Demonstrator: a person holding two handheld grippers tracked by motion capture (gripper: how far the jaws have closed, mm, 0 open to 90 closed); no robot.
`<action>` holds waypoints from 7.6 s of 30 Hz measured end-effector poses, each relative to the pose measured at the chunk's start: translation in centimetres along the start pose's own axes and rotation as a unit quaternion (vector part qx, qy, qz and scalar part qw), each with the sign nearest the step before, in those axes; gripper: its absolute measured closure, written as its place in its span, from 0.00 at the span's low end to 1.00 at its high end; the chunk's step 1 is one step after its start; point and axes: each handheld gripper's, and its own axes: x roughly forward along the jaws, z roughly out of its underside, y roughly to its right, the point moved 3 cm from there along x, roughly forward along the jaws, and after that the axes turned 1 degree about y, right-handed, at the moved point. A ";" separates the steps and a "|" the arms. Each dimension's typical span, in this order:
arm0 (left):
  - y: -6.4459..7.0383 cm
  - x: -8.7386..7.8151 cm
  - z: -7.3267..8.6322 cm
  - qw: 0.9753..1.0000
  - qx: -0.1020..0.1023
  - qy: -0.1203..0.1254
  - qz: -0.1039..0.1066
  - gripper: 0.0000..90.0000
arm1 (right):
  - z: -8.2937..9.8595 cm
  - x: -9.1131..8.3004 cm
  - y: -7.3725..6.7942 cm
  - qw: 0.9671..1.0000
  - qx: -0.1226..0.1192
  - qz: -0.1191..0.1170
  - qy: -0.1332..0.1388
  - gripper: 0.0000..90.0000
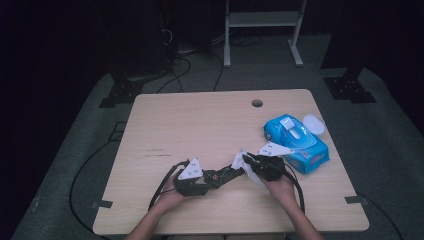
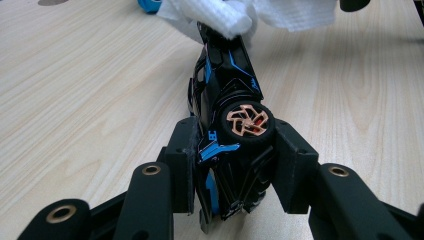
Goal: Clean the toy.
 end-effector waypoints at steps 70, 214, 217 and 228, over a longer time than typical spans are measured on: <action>-2.4 -3.3 -0.6 0.992 -0.010 -0.122 -0.030 0.42 | -0.4 0.7 -3.3 0.997 0.008 -0.077 -0.006 0.92; 1.2 -0.7 -5.7 0.998 0.056 -0.017 -0.008 0.72 | -3.5 -1.7 -4.1 0.977 0.077 -0.196 0.030 0.92; 0.9 -0.9 -4.4 0.999 0.044 -0.022 -0.013 0.72 | -2.9 -0.8 -4.1 0.981 0.065 -0.181 0.007 0.92; 0.5 -0.2 -0.7 0.999 0.011 -0.052 -0.005 0.73 | -0.8 1.0 -4.6 0.988 0.033 -0.147 -0.032 0.92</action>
